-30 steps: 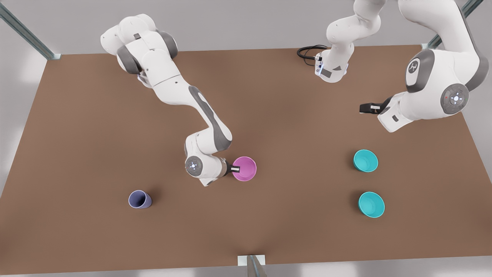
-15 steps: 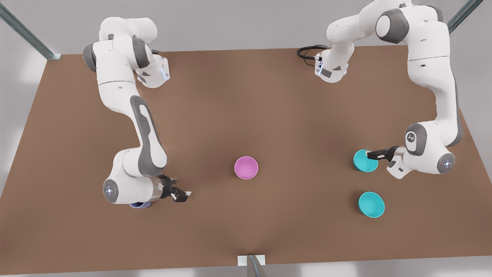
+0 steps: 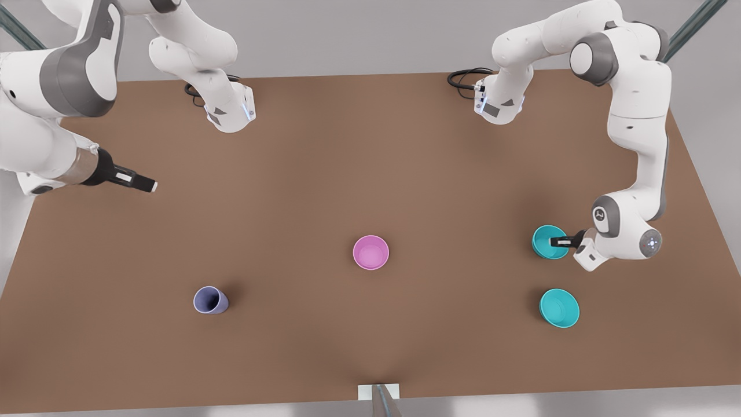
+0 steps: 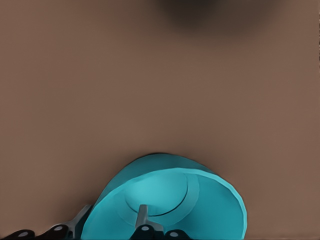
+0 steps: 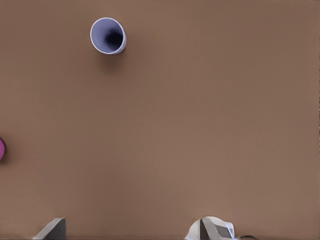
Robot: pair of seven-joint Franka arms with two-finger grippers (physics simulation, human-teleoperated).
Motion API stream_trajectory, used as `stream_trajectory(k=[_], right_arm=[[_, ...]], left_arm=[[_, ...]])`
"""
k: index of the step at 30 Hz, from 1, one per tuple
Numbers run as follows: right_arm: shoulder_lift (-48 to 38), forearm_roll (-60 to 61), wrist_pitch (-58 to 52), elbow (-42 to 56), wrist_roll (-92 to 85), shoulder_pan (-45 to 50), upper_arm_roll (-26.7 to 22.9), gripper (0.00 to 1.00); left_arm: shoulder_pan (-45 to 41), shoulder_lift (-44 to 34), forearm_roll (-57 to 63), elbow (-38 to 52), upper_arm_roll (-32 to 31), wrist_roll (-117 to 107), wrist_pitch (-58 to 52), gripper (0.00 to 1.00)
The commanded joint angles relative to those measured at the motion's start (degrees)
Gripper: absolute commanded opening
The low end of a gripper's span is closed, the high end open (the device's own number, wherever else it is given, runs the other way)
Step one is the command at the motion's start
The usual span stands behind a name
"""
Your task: Stack the blue bowl on the pink bowl
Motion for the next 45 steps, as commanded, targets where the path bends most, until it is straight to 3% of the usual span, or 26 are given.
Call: stream_trajectory(k=[1,8,12,15,18,22,45], right_arm=[[-2.20,-1.39,6.13,-3.42,-15.56,-0.73,0.11,1.00],[1.93,-3.85,3.67,-0.51,-20.21,0.06,0.11,1.00],[6.24,-3.58,2.36,2.20,-25.84,-2.14,-0.42,1.00],[5.80,-5.08,2.97,3.35,-25.75,0.23,-0.15,1.00],[5.80,-5.08,2.88,3.00,-25.75,0.41,-0.15,1.00],[5.89,-4.99,2.53,2.91,-25.75,0.41,-0.24,1.00],[6.94,-4.90,2.62,3.44,-25.93,0.32,-0.24,1.00]], left_arm=[[-0.23,-0.25,-0.25,-0.09,-0.01,10.11,0.71,0.21],[-4.35,-4.98,-5.34,0.26,-0.45,-2.27,-3.06,0.21],[-23.93,-8.69,-11.32,0.52,-0.45,-34.15,-7.20,0.21],[-37.23,1.50,-12.90,16.87,-0.45,-55.45,-7.11,0.21],[-44.61,3.53,-15.01,21.96,-0.45,-66.71,-7.11,0.21],[-46.89,14.25,-14.31,35.50,-0.18,-66.36,-3.51,0.21],[-44.44,14.52,-12.90,32.61,-3.87,-66.27,-4.38,0.21]])
